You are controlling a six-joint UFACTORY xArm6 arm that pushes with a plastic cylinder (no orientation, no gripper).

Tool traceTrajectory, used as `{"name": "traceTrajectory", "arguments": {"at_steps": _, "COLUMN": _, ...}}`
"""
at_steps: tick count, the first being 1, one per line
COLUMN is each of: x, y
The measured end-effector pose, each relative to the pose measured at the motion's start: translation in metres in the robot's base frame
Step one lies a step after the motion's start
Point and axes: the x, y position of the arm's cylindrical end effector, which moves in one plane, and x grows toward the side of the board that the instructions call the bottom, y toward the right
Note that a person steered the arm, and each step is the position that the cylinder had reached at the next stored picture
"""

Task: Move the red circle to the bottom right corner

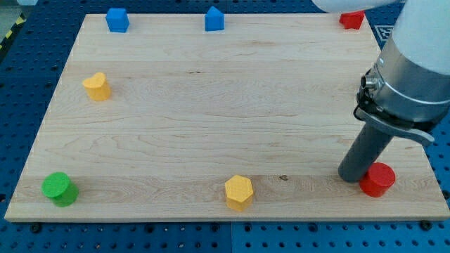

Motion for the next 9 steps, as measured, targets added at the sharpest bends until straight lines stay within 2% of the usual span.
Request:
{"name": "traceTrajectory", "arguments": {"at_steps": 2, "x": -0.002, "y": 0.03}}
{"name": "traceTrajectory", "arguments": {"at_steps": 3, "x": 0.003, "y": 0.024}}
{"name": "traceTrajectory", "arguments": {"at_steps": 4, "x": 0.025, "y": 0.026}}
{"name": "traceTrajectory", "arguments": {"at_steps": 7, "x": 0.054, "y": 0.036}}
{"name": "traceTrajectory", "arguments": {"at_steps": 9, "x": 0.053, "y": 0.067}}
